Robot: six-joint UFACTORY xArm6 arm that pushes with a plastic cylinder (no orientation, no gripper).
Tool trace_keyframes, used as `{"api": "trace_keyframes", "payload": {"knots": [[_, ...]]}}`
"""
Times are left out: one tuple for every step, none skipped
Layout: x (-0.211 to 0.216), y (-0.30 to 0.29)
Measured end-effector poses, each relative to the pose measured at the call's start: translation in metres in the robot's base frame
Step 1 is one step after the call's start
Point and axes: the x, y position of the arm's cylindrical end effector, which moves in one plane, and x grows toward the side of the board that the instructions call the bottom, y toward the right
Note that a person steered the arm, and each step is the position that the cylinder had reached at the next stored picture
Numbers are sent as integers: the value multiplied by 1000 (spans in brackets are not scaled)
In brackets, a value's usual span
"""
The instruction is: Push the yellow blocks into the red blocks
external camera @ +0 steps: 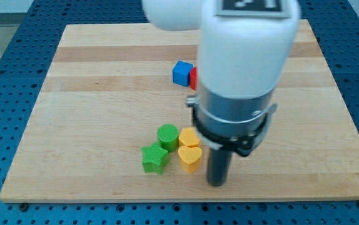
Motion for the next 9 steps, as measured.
{"api": "trace_keyframes", "payload": {"knots": [[2,-29],[-1,-31],[-12,-31],[-29,-31],[-52,-31],[-80,-31],[-102,-30],[-122,-30],[-137,-29]]}}
